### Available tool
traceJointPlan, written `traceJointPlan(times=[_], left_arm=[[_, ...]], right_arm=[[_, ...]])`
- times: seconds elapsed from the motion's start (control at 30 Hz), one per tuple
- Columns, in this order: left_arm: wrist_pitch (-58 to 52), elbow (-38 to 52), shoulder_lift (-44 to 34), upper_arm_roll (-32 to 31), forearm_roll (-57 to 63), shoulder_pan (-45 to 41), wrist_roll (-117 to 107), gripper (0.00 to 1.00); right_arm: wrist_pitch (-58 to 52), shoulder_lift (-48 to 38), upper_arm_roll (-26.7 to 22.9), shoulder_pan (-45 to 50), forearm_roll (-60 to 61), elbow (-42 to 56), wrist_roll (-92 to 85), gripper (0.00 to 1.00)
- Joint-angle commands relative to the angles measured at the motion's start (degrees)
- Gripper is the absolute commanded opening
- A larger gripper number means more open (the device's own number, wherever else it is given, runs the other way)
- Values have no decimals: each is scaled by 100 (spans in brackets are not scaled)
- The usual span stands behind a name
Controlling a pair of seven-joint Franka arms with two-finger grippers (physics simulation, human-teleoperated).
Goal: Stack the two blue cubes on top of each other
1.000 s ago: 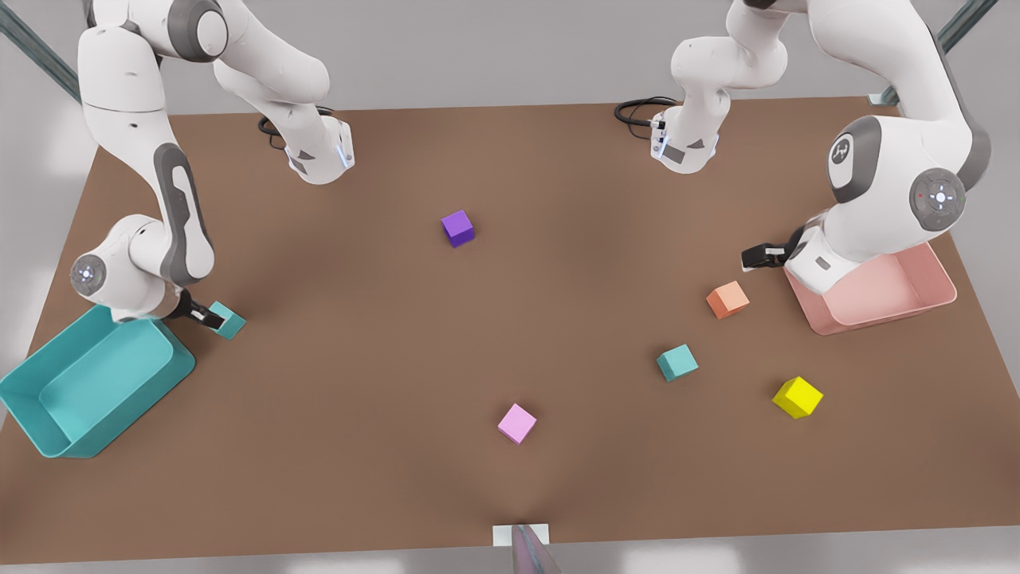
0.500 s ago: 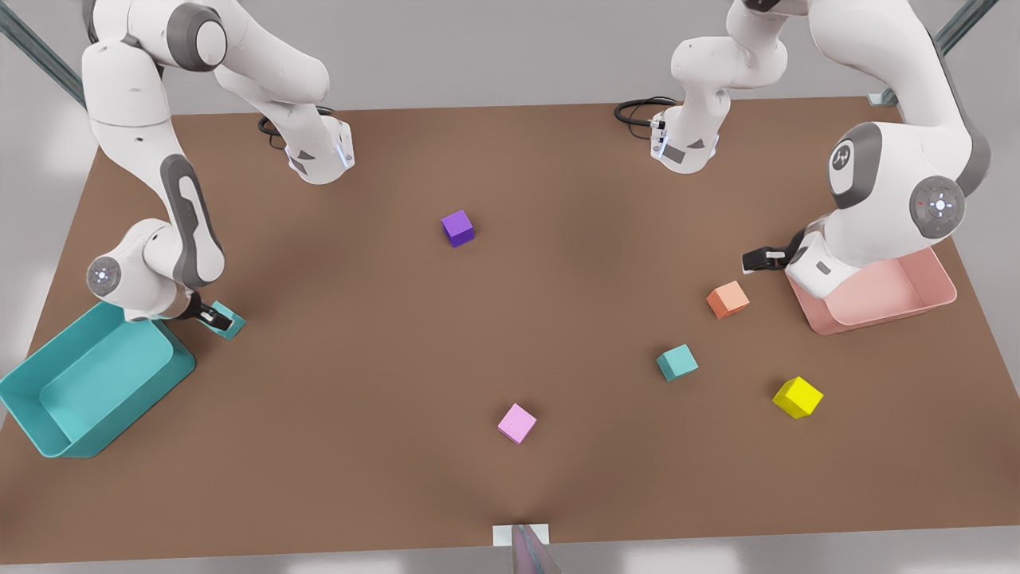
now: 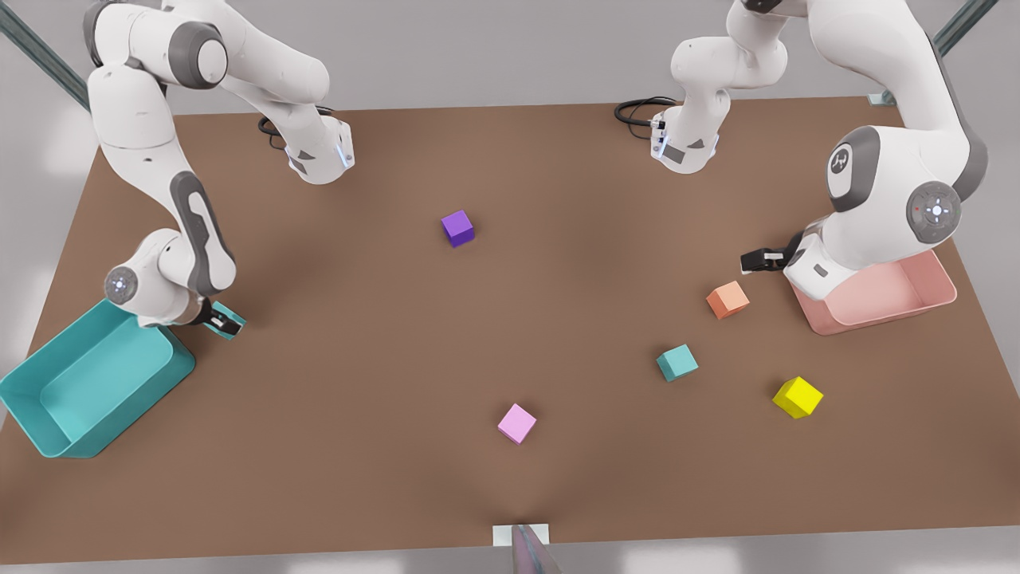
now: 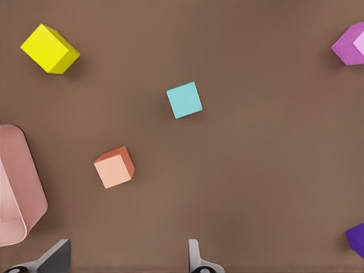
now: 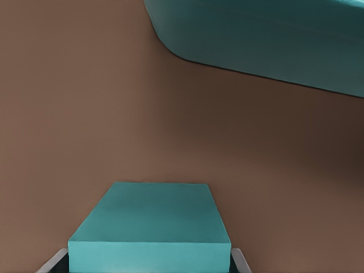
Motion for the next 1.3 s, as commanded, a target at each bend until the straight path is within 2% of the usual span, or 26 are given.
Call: traceJointPlan(times=[0.0,0.07,0.17,0.3,0.33,0.4,0.47,0.53,0.57,0.73,0.8,0.93,0.97,1.0,1.07,1.27], left_arm=[[-39,2,20,-1,3,1,-8,100],[-39,2,29,-1,3,1,1,100],[-39,2,29,-1,3,2,-8,100],[-39,2,29,-1,3,1,-8,100],[-39,2,29,-1,3,1,-8,100],[-39,2,20,-1,3,1,-8,100],[-39,2,20,-1,3,1,-8,100],[-39,2,29,-1,3,2,-8,100],[-39,2,29,-1,3,1,-8,100],[-13,11,477,8,-76,1,-245,100],[293,11,915,-1,-67,-7,-377,100],[1252,3,1698,8,3,71,-808,100],[1806,-85,1821,-1,-216,169,-1018,100],[2833,-445,1830,-71,-234,151,-1379,100],[3695,-692,2023,-168,-208,-25,-1747,100],[4328,-674,2472,-159,-199,-262,-3268,100]], right_arm=[[219,33,1,-7,8,3,-35,100],[219,33,1,-7,8,3,-35,99],[219,51,1,-7,8,12,-44,84],[184,77,62,1,7,47,-70,74],[158,51,89,1,8,47,-88,65],[131,25,177,1,16,30,-88,58],[-123,-107,334,1,16,39,-35,57],[-790,-528,826,89,332,30,271,57],[-932,-695,897,273,368,-5,605,57],[-1205,-1048,959,2734,799,249,3031,58],[-1161,-618,959,3683,948,873,4130,58],[-1126,560,941,4949,930,2543,6169,58],[-1126,815,941,5116,904,2886,6424,58],[-1126,1088,941,5240,895,3220,6644,58],[-1126,1562,933,5433,878,3782,7013,58],[-1108,2345,889,5881,755,4776,7831,59]])
